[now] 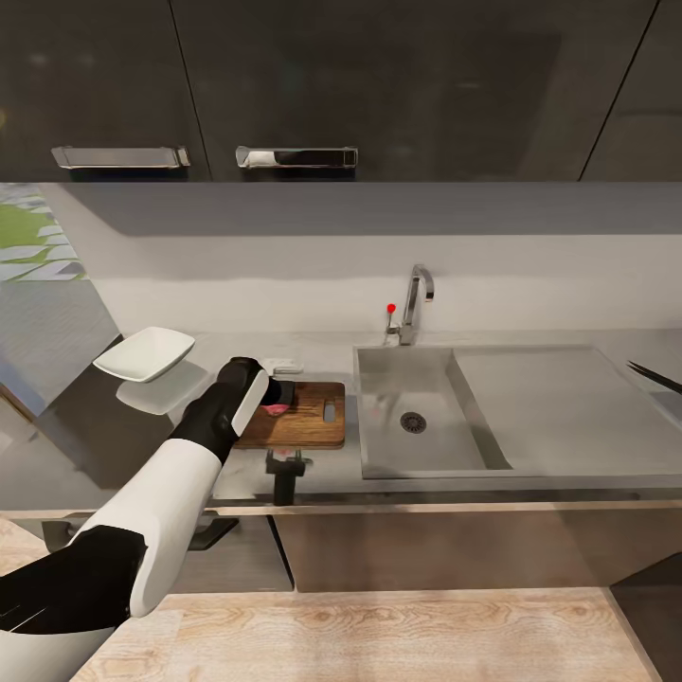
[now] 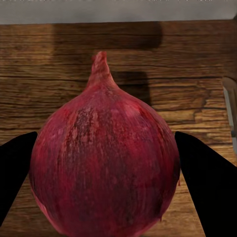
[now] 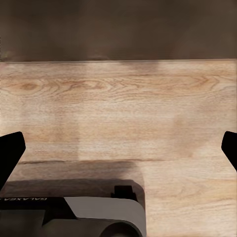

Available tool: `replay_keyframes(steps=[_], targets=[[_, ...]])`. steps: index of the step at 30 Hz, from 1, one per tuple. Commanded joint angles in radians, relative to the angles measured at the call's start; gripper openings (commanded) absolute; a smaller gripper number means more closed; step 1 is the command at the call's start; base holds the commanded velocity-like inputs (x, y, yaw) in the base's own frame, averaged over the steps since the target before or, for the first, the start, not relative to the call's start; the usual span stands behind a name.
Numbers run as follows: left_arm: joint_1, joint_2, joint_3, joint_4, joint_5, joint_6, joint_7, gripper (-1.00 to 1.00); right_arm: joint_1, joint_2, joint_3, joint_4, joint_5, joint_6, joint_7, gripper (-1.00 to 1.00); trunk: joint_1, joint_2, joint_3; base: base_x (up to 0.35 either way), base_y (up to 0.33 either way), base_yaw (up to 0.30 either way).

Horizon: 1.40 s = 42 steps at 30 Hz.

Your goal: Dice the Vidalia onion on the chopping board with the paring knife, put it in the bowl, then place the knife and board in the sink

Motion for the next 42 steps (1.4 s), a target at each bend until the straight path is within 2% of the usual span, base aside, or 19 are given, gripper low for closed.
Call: replay_keyframes(steps=[1, 13, 42], targets=[[-0.001, 0.0, -0.003, 0.0, 0.01, 0.003, 0.009, -1.0, -0.001, 0.0, -0.008, 0.001, 0.01, -0.003, -0.003, 1.0, 0.001, -0.002, -0.002, 0.0, 0.0, 0.0], [-0.001, 0.0, -0.004, 0.003, 0.01, 0.003, 0.009, -1.0, -0.001, 0.002, -0.007, 0.001, 0.01, -0.003, -0.003, 1.0, 0.001, -0.002, -0.003, 0.0, 0.0, 0.0], [-0.001, 0.002, -0.004, 0.002, 0.01, 0.003, 0.009, -1.0, -0.001, 0.002, -0.007, 0.001, 0.01, -0.003, -0.004, 1.0, 0.001, -0.002, -0.044, 0.006, 0.0, 0.0]])
